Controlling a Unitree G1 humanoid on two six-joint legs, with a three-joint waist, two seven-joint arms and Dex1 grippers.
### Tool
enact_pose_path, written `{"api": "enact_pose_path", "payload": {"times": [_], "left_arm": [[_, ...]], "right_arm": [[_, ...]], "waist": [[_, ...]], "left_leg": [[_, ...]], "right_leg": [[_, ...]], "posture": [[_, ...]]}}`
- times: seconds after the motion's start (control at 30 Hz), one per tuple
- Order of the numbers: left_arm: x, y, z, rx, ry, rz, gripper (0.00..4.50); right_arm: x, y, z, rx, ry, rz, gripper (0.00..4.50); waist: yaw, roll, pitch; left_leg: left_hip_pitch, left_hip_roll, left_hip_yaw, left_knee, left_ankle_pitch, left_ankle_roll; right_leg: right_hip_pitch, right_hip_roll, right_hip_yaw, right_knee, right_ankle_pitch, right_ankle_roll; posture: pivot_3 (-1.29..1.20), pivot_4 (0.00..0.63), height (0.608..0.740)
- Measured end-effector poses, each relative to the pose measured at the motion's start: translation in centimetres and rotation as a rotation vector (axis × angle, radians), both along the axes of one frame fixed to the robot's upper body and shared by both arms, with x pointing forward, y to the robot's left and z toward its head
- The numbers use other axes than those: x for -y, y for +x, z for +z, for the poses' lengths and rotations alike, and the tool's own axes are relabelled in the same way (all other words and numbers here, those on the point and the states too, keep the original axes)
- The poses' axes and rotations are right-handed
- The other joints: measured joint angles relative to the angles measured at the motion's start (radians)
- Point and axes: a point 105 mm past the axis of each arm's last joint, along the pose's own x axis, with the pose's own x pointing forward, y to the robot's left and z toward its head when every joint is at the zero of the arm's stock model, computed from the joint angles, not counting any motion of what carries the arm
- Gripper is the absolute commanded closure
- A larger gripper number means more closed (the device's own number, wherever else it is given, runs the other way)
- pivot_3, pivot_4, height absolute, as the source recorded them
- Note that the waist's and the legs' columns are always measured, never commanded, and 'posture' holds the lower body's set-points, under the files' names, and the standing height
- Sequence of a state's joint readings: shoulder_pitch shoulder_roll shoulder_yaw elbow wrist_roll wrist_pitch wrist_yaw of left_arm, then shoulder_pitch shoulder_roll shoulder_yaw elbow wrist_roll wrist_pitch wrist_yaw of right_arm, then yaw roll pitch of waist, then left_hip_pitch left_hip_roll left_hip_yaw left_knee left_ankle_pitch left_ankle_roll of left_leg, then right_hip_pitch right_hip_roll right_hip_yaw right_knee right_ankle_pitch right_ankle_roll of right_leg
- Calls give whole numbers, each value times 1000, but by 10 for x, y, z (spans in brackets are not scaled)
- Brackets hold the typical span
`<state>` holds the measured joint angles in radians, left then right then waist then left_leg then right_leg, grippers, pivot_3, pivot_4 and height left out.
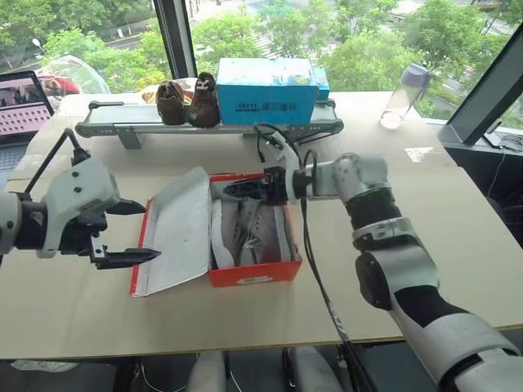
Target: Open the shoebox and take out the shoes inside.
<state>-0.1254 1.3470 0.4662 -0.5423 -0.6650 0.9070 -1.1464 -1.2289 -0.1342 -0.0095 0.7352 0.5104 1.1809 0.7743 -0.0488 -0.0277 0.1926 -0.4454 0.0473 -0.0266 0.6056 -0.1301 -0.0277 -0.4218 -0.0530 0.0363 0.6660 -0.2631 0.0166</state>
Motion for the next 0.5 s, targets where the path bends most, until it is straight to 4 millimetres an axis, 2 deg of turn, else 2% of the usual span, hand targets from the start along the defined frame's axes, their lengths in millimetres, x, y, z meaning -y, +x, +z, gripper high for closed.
{"api": "enact_pose_path", "payload": {"times": [0.27, 0.5], "left_arm": [[0, -3, 1, 4, 2, 21, 0], [2, -5, 4, 18, 8, 27, 0]], "right_arm": [[-31, -9, -12, 10, -15, 74, 68], [-36, -10, -16, 32, -24, 99, 68]], "waist": [[2, 0, 0], [1, -1, -1]], "left_leg": [[0, 0, 0, 0, 0, 0], [1, 0, 0, 0, 0, -1]], "right_leg": [[0, 0, 0, 0, 0, 0], [1, 0, 0, 0, 0, 0]], "posture": [[0, 150, 740], [0, 150, 740]]}}
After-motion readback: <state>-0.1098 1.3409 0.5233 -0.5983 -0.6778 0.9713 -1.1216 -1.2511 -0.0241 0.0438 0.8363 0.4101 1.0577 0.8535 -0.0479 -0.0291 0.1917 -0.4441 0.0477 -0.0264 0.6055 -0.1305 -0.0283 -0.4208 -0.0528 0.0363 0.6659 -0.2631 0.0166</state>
